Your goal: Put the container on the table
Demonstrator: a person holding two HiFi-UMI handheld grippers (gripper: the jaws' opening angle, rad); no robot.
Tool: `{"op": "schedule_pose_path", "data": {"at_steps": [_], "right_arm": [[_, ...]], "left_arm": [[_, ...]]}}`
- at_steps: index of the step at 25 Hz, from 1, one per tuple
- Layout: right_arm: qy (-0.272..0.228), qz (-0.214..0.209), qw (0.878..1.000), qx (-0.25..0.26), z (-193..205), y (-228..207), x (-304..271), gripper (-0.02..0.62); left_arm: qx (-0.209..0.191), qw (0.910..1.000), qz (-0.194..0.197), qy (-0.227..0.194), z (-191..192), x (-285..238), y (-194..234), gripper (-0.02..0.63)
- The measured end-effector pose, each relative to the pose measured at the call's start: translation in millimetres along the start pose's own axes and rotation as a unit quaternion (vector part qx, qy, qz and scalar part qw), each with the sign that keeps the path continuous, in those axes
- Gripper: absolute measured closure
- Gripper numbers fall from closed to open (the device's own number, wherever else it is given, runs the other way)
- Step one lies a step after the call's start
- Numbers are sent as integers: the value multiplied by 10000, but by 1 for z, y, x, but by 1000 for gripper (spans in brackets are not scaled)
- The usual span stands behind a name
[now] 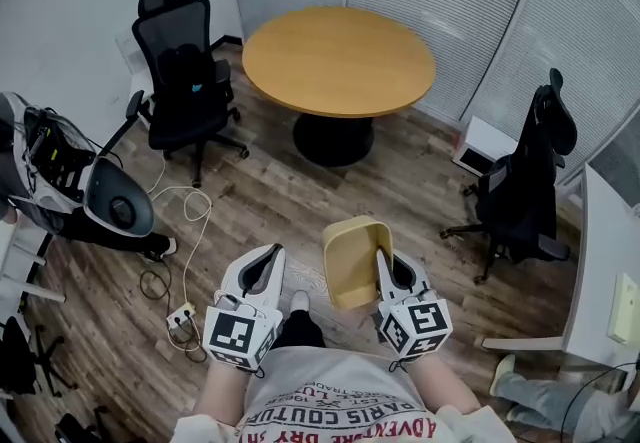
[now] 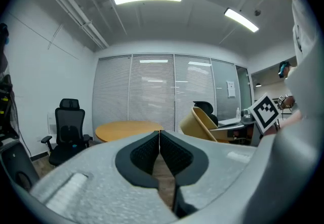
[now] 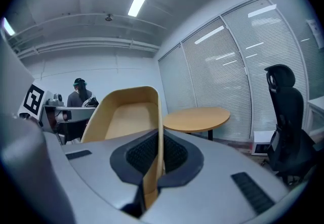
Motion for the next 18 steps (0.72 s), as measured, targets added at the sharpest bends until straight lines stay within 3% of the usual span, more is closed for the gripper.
{"op": "schedule_pose_path", "data": {"at_steps": [13, 18], "right_arm": [[49, 338, 9994, -2, -37, 9, -153, 584], [59, 432, 9990, -11, -49, 13, -197, 584]], "left_arm": [[76, 9988, 485, -34, -12, -106, 137, 594], [-55, 9971, 759, -71, -17, -132, 167, 594]]}}
Point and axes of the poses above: the fingertips, and each gripper's own axes: x backward along the fingers, y to its left, z out of its underside, the point moved 8 cm from there along x, backward along the fingers, and after that the axes turned 1 degree about -x, right-handed, at the moved point
